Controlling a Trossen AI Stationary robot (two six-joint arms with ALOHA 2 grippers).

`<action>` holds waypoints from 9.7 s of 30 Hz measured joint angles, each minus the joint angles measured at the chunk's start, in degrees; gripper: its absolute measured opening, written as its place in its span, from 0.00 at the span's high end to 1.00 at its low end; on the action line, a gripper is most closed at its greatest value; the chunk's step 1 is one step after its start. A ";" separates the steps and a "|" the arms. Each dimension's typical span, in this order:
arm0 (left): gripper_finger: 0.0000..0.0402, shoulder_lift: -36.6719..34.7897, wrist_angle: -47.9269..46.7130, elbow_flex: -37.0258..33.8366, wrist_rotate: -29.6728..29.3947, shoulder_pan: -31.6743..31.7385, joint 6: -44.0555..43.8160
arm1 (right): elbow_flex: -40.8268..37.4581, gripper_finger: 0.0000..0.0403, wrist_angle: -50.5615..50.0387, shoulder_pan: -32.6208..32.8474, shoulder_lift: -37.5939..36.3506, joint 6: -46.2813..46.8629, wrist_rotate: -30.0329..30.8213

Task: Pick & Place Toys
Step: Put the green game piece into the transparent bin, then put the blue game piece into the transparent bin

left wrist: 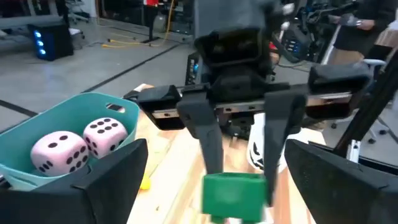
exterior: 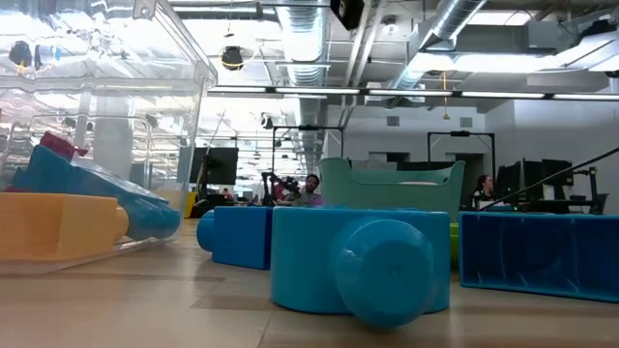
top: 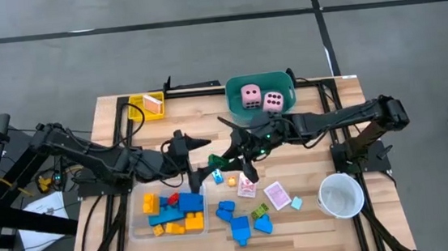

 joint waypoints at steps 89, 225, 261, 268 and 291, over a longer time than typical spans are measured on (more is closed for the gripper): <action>0.66 -0.60 -42.03 -0.02 16.98 -20.91 -46.77 | 0.00 0.37 -7.30 -6.35 -0.06 -0.47 -3.20; 0.55 -5.53 -18.57 -0.02 -12.53 -17.06 -17.55 | -6.43 0.41 2.14 12.40 25.39 -4.07 15.25; 0.55 -5.53 -18.55 -0.02 -12.53 -17.06 -17.55 | -6.43 0.41 5.18 11.12 26.13 -13.80 11.50; 0.55 -5.53 -18.55 -0.02 -12.54 -17.06 -17.55 | -6.44 0.42 5.13 10.92 26.13 -13.60 12.02; 0.55 -5.53 -18.54 -0.02 -12.54 -17.06 -17.55 | -6.32 0.66 1.35 11.10 25.58 -8.84 11.37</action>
